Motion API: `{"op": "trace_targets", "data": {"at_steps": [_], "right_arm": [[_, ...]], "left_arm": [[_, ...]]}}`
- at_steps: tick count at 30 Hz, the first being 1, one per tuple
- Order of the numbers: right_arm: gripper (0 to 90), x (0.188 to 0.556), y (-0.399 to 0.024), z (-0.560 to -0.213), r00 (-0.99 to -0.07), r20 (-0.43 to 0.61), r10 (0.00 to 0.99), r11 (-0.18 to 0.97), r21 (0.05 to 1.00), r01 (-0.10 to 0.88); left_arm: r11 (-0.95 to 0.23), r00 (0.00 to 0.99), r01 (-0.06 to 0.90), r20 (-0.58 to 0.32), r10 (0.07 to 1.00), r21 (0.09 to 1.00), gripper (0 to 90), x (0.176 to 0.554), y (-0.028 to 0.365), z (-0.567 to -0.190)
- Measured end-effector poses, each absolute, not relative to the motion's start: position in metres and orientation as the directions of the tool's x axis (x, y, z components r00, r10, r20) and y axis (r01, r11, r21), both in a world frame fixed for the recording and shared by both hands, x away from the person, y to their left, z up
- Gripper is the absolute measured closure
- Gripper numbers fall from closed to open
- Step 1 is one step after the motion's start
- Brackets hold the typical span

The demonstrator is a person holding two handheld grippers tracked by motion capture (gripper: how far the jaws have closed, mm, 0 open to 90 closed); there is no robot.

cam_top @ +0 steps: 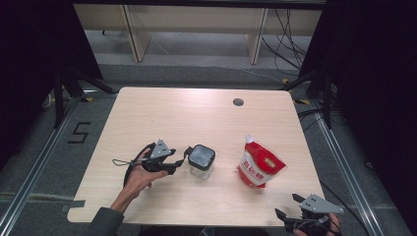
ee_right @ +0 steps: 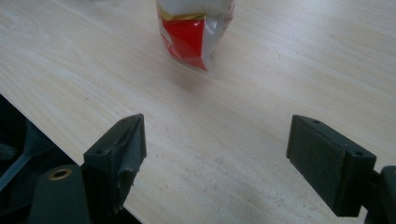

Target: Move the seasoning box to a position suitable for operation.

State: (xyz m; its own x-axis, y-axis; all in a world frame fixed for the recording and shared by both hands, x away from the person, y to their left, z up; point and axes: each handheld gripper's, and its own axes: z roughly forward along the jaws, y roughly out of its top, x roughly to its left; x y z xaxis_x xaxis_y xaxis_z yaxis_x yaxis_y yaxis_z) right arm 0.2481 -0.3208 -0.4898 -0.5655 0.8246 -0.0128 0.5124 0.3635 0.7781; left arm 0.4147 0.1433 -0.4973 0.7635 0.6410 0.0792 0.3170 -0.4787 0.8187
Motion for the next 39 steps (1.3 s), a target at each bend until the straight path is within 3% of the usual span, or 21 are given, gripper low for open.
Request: {"op": "trace_targets", "data": {"at_steps": [7,10,16,18,24,33,39], "right_arm": [[20.9,0.248,-0.32,-0.49,-0.567,-0.004,0.824,0.362,0.773,0.521],[21.1,0.249,-0.32,-0.49,-0.573,-0.016,0.819,0.371,0.777,0.509],[21.1,0.249,-0.32,-0.491,-0.572,-0.015,0.82,0.368,0.779,0.507],[21.1,0.246,-0.317,-0.49,-0.551,0.024,0.834,0.342,0.761,0.551],[21.2,0.249,-0.32,-0.491,-0.574,-0.024,0.818,0.383,0.768,0.513],[21.2,0.249,-0.319,-0.491,-0.576,-0.015,0.818,0.374,0.773,0.512],[21.7,0.247,-0.317,-0.491,-0.573,0.001,0.82,0.359,0.779,0.514]], "left_arm": [[-0.491,0.779,0.299,0.087,0.62,0.818,56.9,0.427,0.13,-0.504],[-0.448,0.78,0.307,0.048,0.624,0.84,63.3,0.428,0.124,-0.506],[-0.499,0.808,0.252,0.103,0.58,0.829,76.2,0.431,0.12,-0.505],[-0.509,0.809,0.249,0.111,0.577,0.824,79.2,0.431,0.122,-0.504],[-0.504,0.805,0.268,0.096,0.585,0.821,78.9,0.424,0.125,-0.503],[-0.501,0.818,0.269,0.079,0.57,0.823,72.6,0.413,0.134,-0.499],[-0.476,0.82,0.271,0.058,0.569,0.837,75.2,0.41,0.134,-0.5]]}}
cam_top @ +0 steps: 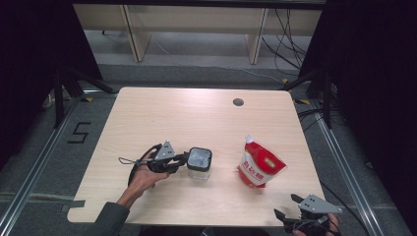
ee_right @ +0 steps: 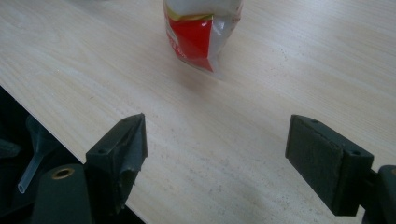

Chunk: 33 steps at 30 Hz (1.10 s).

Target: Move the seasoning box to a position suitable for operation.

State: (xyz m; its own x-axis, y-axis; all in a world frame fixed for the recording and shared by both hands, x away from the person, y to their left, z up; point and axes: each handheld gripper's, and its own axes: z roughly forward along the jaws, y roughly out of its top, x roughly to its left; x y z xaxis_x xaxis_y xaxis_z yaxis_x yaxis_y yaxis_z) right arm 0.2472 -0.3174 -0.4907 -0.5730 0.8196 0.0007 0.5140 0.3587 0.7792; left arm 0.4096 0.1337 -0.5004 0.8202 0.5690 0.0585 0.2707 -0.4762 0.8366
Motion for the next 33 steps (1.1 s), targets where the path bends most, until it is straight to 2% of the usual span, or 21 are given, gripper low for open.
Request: {"op": "trace_targets", "data": {"at_steps": [2,4,5,7,16,17,19,22,23,27,33], "right_arm": [[21.9,0.247,-0.318,-0.491,-0.575,0.001,0.818,0.359,0.78,0.513],[22.2,0.247,-0.317,-0.491,-0.573,0.008,0.819,0.356,0.777,0.519],[23.6,0.248,-0.319,-0.49,-0.583,-0.025,0.812,0.378,0.784,0.492],[29.2,0.246,-0.317,-0.489,-0.594,-0.004,0.804,0.373,0.781,0.5],[28.4,0.247,-0.317,-0.489,-0.606,-0.027,0.795,0.391,0.787,0.478],[28.4,0.247,-0.317,-0.489,-0.607,-0.028,0.795,0.392,0.786,0.477],[28.4,0.248,-0.317,-0.489,-0.607,-0.033,0.794,0.396,0.785,0.476],[28.5,0.246,-0.315,-0.489,-0.596,-0.006,0.803,0.378,0.78,0.5],[28.5,0.248,-0.317,-0.489,-0.61,-0.031,0.792,0.398,0.784,0.477],[28.5,0.246,-0.315,-0.489,-0.608,-0.008,0.794,0.387,0.778,0.495],[28.4,0.247,-0.315,-0.489,-0.621,-0.035,0.783,0.407,0.784,0.469]], "left_arm": [[-0.517,0.825,0.257,0.094,0.558,0.816,75.2,0.406,0.138,-0.498],[-0.498,0.825,0.268,0.07,0.56,0.825,74.8,0.403,0.138,-0.499],[-0.506,0.826,0.269,0.074,0.559,0.82,74.5,0.396,0.139,-0.498],[-0.488,0.821,0.273,0.063,0.567,0.829,74.3,0.389,0.138,-0.498],[-0.487,0.84,0.265,0.049,0.54,0.832,74.0,0.369,0.135,-0.499],[-0.514,0.859,0.218,0.087,0.505,0.829,73.9,0.372,0.136,-0.498],[-0.48,0.844,0.266,0.038,0.535,0.836,74.0,0.365,0.133,-0.499],[-0.491,0.862,0.252,0.037,0.505,0.834,74.0,0.36,0.131,-0.499],[-0.518,0.866,0.241,0.058,0.496,0.821,74.0,0.359,0.131,-0.498],[-0.513,0.877,0.24,0.042,0.478,0.824,74.0,0.353,0.128,-0.498],[-0.511,0.889,0.228,0.036,0.456,0.829,73.9,0.35,0.126,-0.499]]}}
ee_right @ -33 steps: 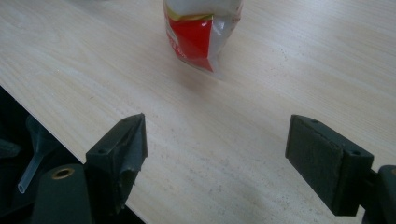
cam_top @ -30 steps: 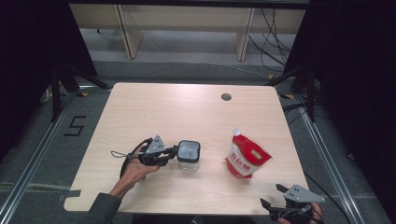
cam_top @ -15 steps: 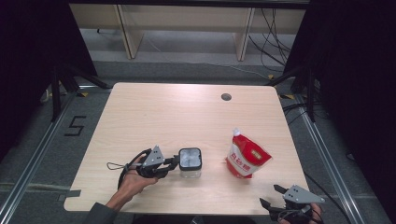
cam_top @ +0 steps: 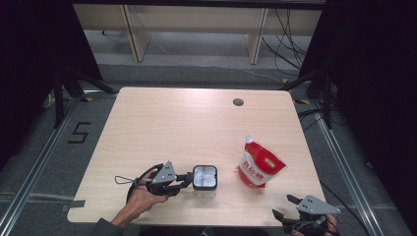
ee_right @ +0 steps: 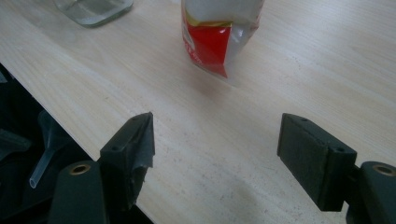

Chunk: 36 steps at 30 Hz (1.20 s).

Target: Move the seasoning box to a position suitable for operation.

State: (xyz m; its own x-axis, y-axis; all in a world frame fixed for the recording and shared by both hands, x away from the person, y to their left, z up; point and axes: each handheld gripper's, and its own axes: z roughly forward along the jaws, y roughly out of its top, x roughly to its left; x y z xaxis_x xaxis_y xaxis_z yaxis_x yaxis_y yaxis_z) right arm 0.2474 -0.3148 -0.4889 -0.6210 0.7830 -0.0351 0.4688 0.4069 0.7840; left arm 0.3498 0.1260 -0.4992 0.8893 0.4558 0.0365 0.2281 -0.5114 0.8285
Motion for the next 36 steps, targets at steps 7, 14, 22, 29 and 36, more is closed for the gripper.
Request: {"op": "trace_targets", "data": {"at_steps": [7,14,22,29,36], "right_arm": [[28.4,0.246,-0.312,-0.489,-0.616,-0.014,0.788,0.396,0.778,0.489],[28.3,0.248,-0.314,-0.49,-0.638,-0.033,0.769,0.419,0.78,0.464],[28.3,0.248,-0.315,-0.491,-0.627,-0.02,0.778,0.404,0.782,0.476],[28.1,0.25,-0.317,-0.492,-0.64,-0.03,0.768,0.416,0.783,0.463],[28.1,0.247,-0.316,-0.492,-0.626,-0.014,0.779,0.401,0.779,0.482]], "left_arm": [[-0.504,0.892,0.227,0.03,0.451,0.833,73.8,0.35,0.126,-0.5],[-0.489,0.901,0.231,0.005,0.434,0.841,73.8,0.346,0.121,-0.502],[-0.502,0.912,0.227,-0.002,0.409,0.835,73.7,0.341,0.116,-0.501],[-0.482,0.9,0.252,-0.021,0.435,0.839,66.8,0.34,0.116,-0.501],[-0.466,0.879,0.255,-0.002,0.477,0.847,45.8,0.333,0.127,-0.496]]}}
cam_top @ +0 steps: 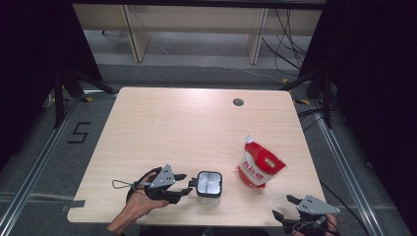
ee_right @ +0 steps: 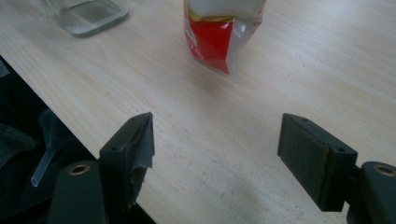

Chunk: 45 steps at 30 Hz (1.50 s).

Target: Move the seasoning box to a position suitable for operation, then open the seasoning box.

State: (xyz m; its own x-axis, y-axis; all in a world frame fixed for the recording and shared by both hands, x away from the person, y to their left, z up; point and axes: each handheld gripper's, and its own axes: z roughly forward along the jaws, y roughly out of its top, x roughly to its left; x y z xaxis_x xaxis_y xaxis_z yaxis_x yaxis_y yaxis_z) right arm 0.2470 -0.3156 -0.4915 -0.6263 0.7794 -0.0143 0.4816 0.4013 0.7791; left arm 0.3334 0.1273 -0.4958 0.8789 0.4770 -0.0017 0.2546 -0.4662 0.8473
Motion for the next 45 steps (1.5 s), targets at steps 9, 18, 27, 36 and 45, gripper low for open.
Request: {"op": "trace_targets", "data": {"at_steps": [9,18,27,36,45], "right_arm": [[28.1,0.247,-0.314,-0.492,-0.632,-0.018,0.775,0.407,0.779,0.477],[28.1,0.248,-0.314,-0.491,-0.641,-0.029,0.767,0.418,0.78,0.465],[28.1,0.248,-0.311,-0.491,-0.649,-0.025,0.761,0.418,0.783,0.46],[28.1,0.25,-0.305,-0.489,-0.655,-0.035,0.755,0.431,0.78,0.454],[28.3,0.249,-0.297,-0.487,-0.664,-0.016,0.748,0.421,0.785,0.455]], "left_arm": [[-0.432,0.85,0.296,-0.028,0.526,0.852,35.3,0.323,0.134,-0.486],[-0.389,0.84,0.304,-0.052,0.541,0.87,39.2,0.319,0.136,-0.473],[-0.363,0.834,0.274,-0.031,0.551,0.891,67.8,0.317,0.141,-0.46],[-0.347,0.847,0.252,-0.033,0.531,0.903,87.5,0.322,0.128,-0.452],[-0.377,0.859,0.245,-0.02,0.512,0.893,89.1,0.323,0.115,-0.455]]}}
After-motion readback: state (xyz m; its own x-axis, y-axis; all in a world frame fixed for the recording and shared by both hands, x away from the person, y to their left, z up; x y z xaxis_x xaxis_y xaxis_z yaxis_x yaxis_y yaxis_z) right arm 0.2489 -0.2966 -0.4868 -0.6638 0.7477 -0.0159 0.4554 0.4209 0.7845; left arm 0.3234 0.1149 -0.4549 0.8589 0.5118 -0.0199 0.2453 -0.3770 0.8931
